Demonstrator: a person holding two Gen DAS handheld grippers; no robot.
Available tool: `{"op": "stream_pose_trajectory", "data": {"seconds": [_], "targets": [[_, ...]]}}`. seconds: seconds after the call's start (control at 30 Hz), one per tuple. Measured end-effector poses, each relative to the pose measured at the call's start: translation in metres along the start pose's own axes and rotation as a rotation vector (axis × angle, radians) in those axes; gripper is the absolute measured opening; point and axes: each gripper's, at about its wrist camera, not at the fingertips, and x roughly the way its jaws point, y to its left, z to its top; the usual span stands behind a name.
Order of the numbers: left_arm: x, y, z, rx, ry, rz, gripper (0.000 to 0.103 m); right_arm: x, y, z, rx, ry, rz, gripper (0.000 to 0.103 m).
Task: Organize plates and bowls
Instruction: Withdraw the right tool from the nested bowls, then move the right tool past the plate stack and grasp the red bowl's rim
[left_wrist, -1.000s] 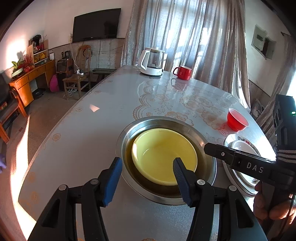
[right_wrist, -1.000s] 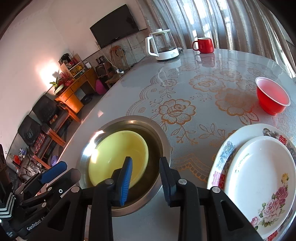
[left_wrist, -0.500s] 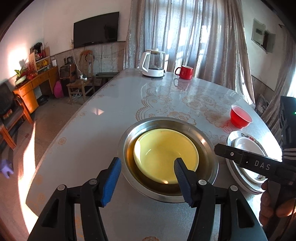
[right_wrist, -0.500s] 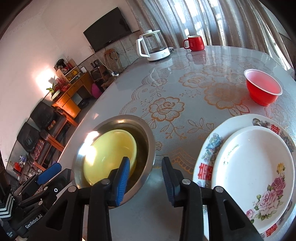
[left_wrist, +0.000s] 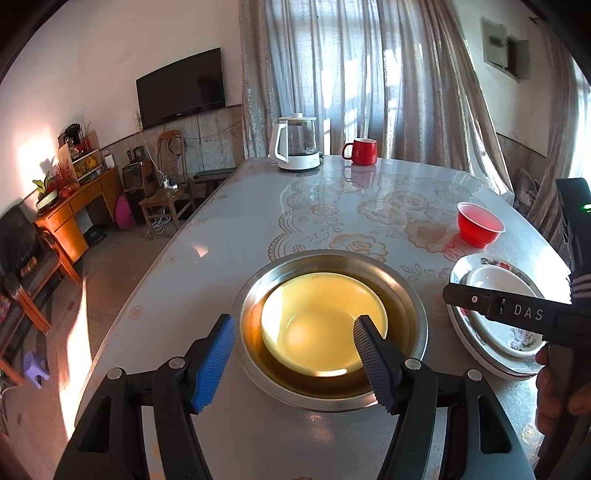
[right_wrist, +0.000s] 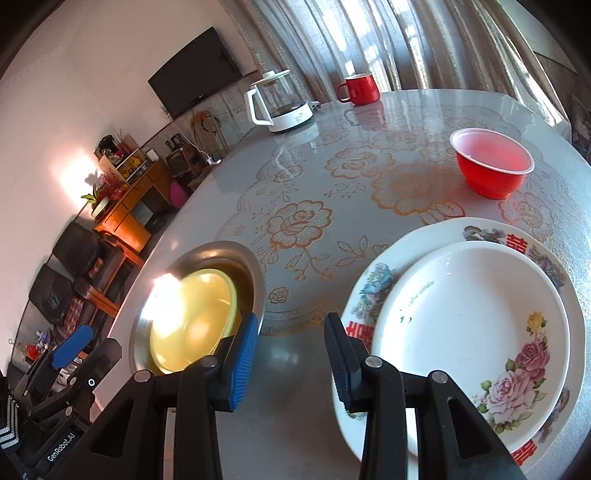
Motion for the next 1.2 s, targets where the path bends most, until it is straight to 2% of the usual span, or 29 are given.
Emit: {"op": "stream_pose_trajectory", "data": {"seconds": [0.77,0.97,1.2], "targets": [[0.008,-0.051,0.015,0.135,0.001,-0.036,0.067,-0.023,-0.056,0.011,0.113,-0.064,-0.042,0.037],[0.02,-0.071,0.026,0.158,0.029,-0.091,0.067,-0.034,-0.084,0.018,0.164,-0.093,-0.076,0.037],[0.041,-0.103,0.056,0.135,0.075,-0.198,0.067,-0.055,-0.132,0.038,0.241,-0.153,-0.15,0.037]]}}
